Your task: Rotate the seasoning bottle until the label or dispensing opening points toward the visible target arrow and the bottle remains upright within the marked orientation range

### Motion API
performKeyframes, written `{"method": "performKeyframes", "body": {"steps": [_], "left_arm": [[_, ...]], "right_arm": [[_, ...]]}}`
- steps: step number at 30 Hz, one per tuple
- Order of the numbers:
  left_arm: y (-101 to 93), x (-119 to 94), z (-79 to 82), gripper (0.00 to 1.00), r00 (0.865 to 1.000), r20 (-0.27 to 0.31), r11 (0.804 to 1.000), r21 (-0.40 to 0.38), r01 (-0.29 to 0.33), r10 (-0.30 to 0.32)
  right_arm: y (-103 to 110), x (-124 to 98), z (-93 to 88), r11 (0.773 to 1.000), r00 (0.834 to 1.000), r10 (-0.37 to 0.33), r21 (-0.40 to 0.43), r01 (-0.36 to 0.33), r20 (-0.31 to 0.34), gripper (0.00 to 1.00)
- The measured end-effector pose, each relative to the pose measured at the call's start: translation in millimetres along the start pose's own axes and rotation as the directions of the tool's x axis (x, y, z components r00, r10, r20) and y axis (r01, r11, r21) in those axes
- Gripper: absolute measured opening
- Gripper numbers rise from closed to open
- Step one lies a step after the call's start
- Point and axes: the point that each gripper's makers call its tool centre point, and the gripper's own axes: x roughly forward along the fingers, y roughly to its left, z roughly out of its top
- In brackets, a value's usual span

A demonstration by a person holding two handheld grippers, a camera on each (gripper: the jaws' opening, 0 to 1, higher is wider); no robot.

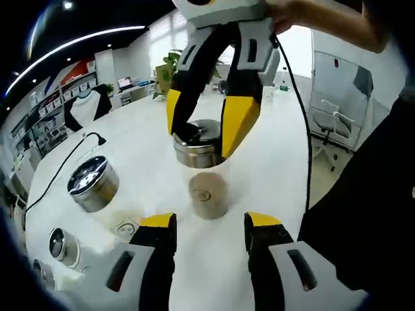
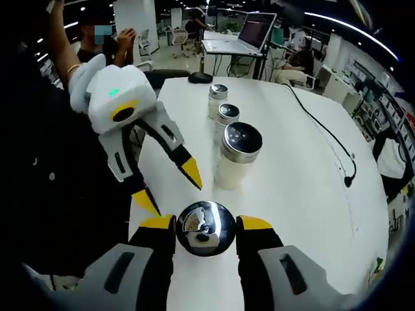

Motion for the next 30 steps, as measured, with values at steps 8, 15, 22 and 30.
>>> {"method": "performKeyframes", "body": {"steps": [8, 15, 22, 30], "left_arm": [[22.0, -17, -13.0, 0.44, 0.994, -0.035, 0.993, -0.053, -0.102, 0.1], [42.3, -69, -45.9, 0.45, 0.971, -0.064, 0.957, -0.165, -0.239, 0.231], [53.2, -103, -53.1, 0.48, 0.948, -0.057, 0.914, -0.25, -0.318, 0.314], [55.3, -125, -50.4, 0.61, 0.939, -0.021, 0.871, -0.366, -0.327, 0.343]], "right_arm": [[0, 0, 0.3, 0.99, 0.997, 0.076, -0.122, -0.076, -0.007, 0.34], [-5, -1, -3.2, 0.918, 0.978, 0.186, -0.339, -0.207, -0.093, 0.34], [-12, -3, -9.0, 0.882, 0.967, 0.202, -0.402, -0.247, -0.153, 0.34], [-16, -6, -12.6, 0.828, 0.952, 0.232, -0.474, -0.301, -0.199, 0.35]]}}
